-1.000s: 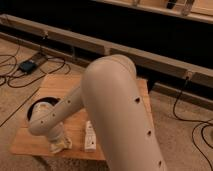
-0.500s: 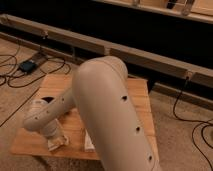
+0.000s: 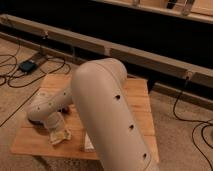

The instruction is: Wipe the white sponge on the table

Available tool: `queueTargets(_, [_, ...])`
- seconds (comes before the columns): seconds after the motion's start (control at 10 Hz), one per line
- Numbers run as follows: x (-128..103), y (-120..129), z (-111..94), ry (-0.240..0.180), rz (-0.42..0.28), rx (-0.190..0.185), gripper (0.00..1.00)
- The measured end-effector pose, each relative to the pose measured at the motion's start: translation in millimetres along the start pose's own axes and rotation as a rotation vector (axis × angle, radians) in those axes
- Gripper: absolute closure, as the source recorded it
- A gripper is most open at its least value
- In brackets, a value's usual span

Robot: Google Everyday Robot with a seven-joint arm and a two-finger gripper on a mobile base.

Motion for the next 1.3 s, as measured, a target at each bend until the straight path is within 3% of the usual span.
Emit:
queueTargets(0.4, [37.3,-28.7,3.4,0.058,0.082,-0.013,1.0])
queueTargets(0.6, [60.9,-30.2,7.8,0.087,0.112,-0.027,1.0])
queueTargets(1.0, [95.1,-15.6,16.0,0.122,0.133,-0.054,1.0])
queueTargets(1.3, [102.9,5.7,16.7,0.128,0.106,-0.076,1.0])
